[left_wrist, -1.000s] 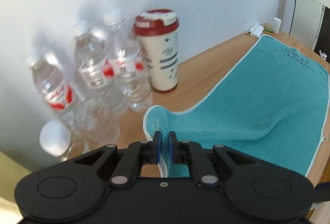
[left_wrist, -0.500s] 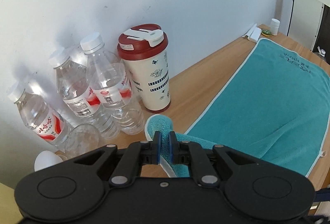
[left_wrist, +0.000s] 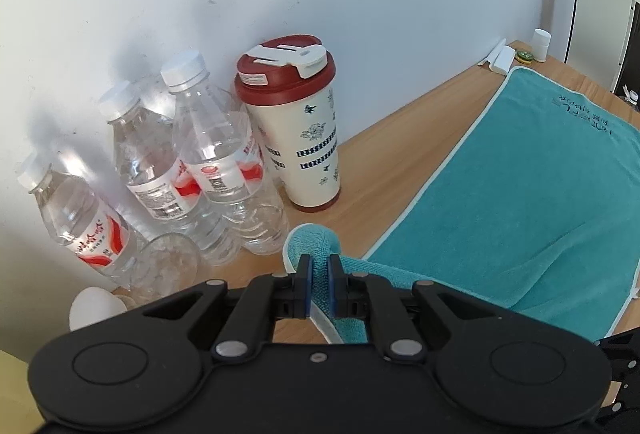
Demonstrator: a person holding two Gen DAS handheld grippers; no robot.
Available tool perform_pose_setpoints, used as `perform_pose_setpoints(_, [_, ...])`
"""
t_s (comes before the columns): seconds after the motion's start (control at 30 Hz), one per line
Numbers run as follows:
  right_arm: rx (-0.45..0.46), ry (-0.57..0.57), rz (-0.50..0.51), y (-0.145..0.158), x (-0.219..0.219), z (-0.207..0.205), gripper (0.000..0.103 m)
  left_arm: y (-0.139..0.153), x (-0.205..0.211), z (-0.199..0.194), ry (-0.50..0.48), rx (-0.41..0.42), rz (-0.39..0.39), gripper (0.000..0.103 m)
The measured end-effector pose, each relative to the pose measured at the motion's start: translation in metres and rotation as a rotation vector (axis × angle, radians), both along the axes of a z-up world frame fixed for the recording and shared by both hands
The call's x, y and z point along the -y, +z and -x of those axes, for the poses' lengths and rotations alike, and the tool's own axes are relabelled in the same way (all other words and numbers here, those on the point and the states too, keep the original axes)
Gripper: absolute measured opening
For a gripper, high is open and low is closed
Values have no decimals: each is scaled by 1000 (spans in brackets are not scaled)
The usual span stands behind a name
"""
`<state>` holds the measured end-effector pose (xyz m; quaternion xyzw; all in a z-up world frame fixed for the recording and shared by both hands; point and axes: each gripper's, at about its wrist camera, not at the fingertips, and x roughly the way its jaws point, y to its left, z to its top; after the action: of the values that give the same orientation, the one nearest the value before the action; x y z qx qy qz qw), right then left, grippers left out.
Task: Fold towel
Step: 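Lift the towel edge with both grippers and carry it over the towel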
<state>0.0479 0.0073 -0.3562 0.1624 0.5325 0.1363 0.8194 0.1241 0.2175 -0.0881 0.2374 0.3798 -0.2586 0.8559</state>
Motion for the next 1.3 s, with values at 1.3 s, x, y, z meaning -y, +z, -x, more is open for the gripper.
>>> perform_pose_setpoints(1.3, [193, 105, -201, 55, 202, 35, 1, 71, 109, 111, 333, 195, 85, 7])
